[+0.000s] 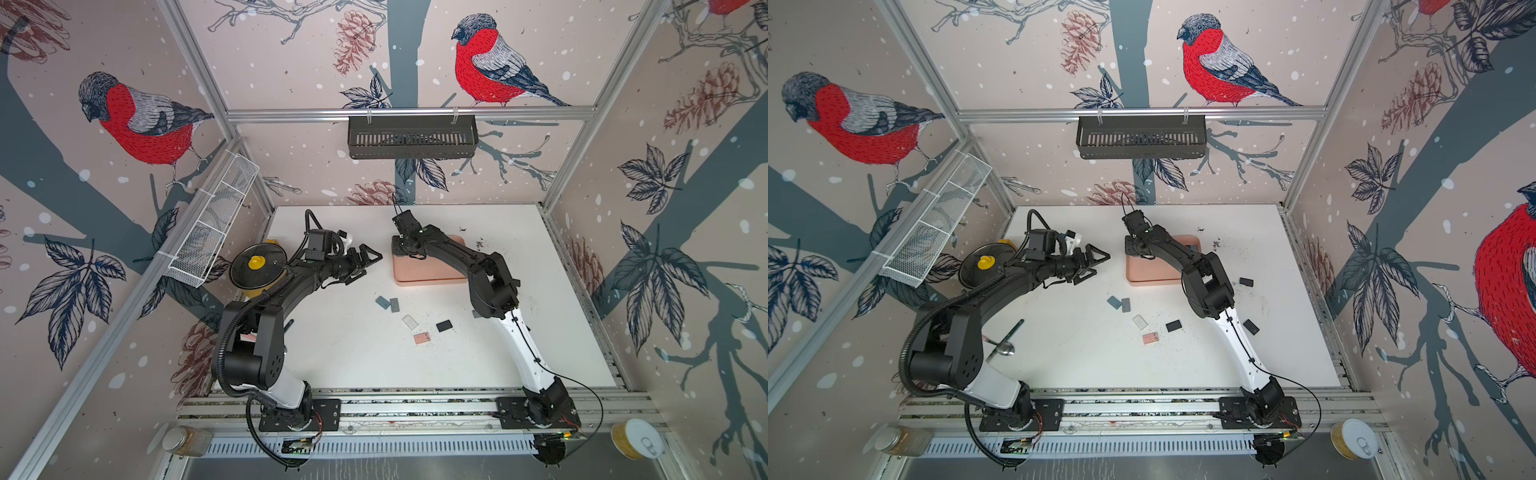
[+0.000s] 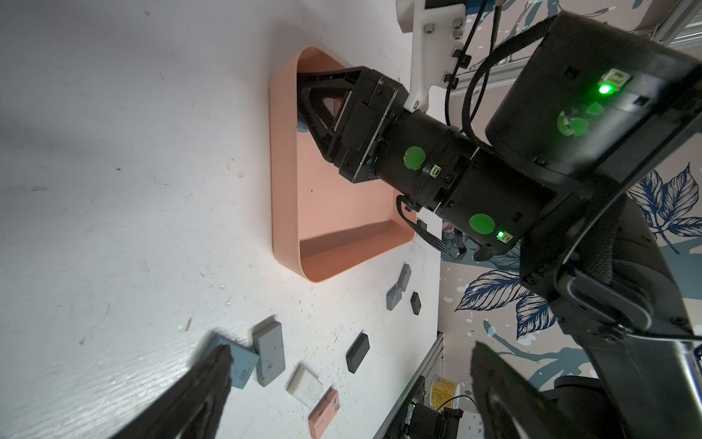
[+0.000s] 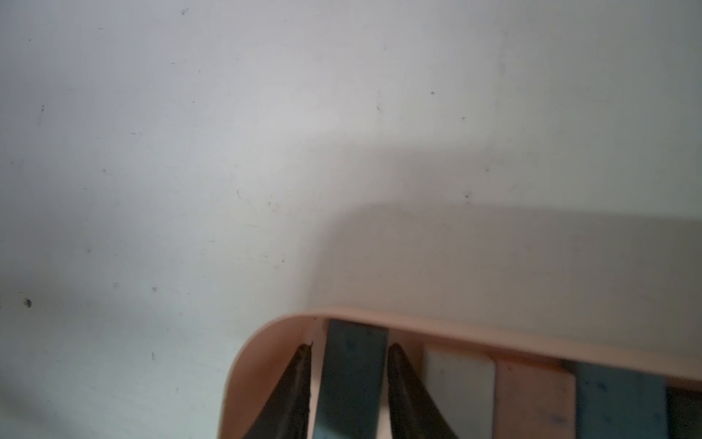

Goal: Put the eraser in the storage box
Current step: Place the eraser in the storage box.

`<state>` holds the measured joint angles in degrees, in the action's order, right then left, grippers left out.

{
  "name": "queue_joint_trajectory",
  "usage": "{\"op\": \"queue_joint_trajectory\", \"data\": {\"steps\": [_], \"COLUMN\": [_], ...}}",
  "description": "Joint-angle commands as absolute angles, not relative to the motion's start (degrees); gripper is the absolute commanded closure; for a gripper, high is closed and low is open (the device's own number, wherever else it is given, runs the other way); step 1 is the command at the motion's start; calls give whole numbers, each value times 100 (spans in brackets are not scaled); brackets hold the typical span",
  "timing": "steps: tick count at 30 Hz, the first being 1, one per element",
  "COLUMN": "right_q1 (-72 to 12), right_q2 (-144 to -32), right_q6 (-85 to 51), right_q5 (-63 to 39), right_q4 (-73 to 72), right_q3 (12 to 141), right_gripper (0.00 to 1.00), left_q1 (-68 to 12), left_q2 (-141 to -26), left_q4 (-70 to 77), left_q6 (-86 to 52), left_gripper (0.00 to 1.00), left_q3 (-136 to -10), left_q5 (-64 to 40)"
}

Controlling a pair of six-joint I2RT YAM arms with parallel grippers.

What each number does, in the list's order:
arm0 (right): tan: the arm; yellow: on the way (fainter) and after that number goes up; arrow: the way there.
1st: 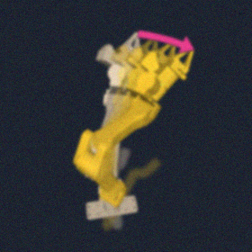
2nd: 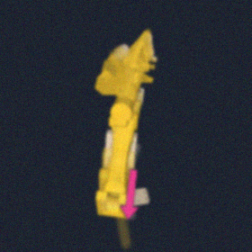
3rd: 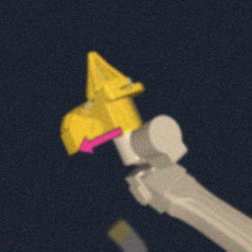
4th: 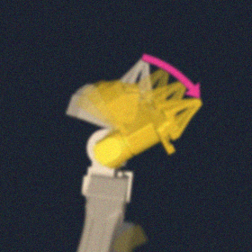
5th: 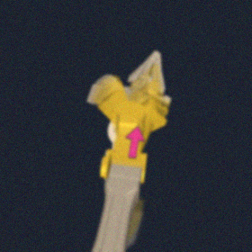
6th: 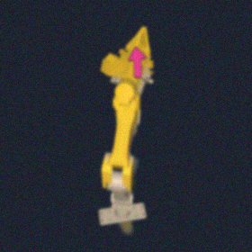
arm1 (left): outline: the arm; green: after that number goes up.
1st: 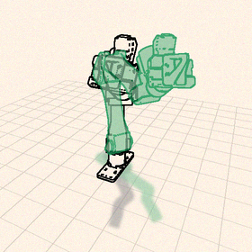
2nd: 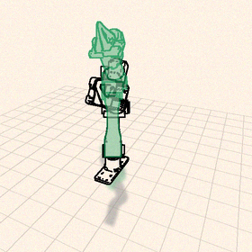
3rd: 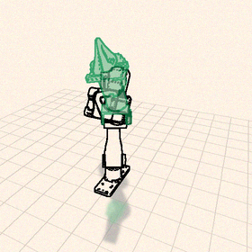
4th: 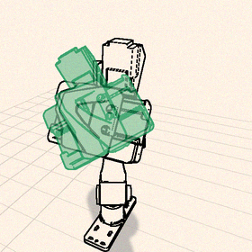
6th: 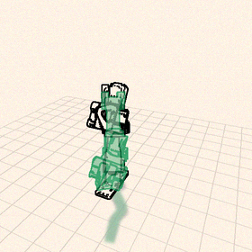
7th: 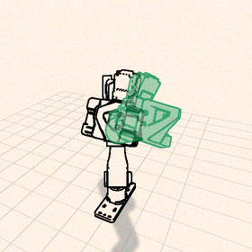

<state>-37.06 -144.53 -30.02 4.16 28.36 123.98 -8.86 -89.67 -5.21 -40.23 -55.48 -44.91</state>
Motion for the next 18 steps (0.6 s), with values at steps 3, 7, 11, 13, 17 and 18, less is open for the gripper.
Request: {"op": "queue_joint_trajectory", "data": {"steps": [3, 7, 11, 13, 17, 18], "right_q1": [-3717, -3727, -3735, -3738, -3744, -3744], "right_q2": [-14482, -14436, -14321, -14246, -14057, -14008], "right_q6": [-2988, -2979, -2970, -2947, -2919, -2910], "right_q5": [472, 466, 478, 499, 516, 526], "right_q4": [2858, 2898, 2919, 2957, 3010, 3028], "right_q3": [12523, 12585, 12608, 12595, 12555, 12543], "right_gripper": [61, 59, 56, 55, 52, 52], "left_q1": [-878, -875, -871, -872, -877, -877], "left_q2": [-8938, -8929, -8946, -8940, -8912, -8905], "left_q4": [-352, -361, -369, -388, -441, -448], "left_q6": [-4038, -4013, -4002, -3983, -3922, -3918], "left_gripper": [3, 3, 3, 3, 3, 3], "left_q3": [-5546, -5547, -5557, -5572, -5586, -5587], "left_q5": [-4597, -4592, -4599, -4597, -4538, -4527]}}
